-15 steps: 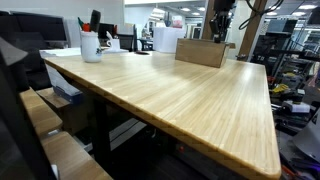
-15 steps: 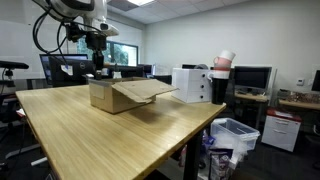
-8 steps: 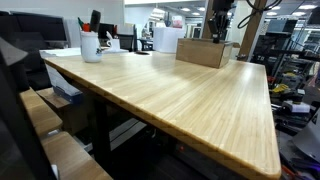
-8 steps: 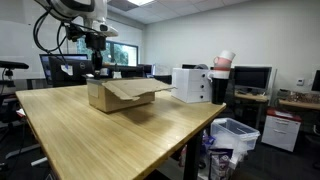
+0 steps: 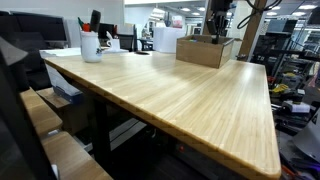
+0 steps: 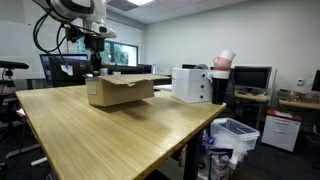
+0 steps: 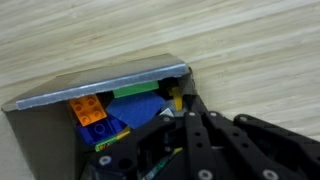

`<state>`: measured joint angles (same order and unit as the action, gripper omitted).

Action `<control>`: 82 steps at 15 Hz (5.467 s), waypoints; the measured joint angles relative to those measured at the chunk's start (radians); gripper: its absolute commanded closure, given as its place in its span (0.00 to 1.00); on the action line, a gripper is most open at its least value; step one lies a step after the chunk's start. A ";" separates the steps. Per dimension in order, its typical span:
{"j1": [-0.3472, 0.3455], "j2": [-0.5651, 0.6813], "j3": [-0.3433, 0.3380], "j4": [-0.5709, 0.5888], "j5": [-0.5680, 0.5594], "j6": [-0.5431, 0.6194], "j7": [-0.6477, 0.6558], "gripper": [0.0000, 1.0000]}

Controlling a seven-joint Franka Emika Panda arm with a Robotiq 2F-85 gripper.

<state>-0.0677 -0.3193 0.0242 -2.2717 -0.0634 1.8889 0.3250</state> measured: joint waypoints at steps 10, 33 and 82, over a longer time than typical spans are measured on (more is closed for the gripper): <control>0.032 0.031 0.011 0.019 0.000 -0.037 0.000 0.97; 0.063 0.107 0.040 -0.035 0.001 -0.037 0.022 0.97; 0.071 0.081 0.100 -0.073 -0.228 0.089 0.394 0.97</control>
<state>0.0033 -0.2382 0.1244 -2.3444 -0.2917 1.9780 0.7192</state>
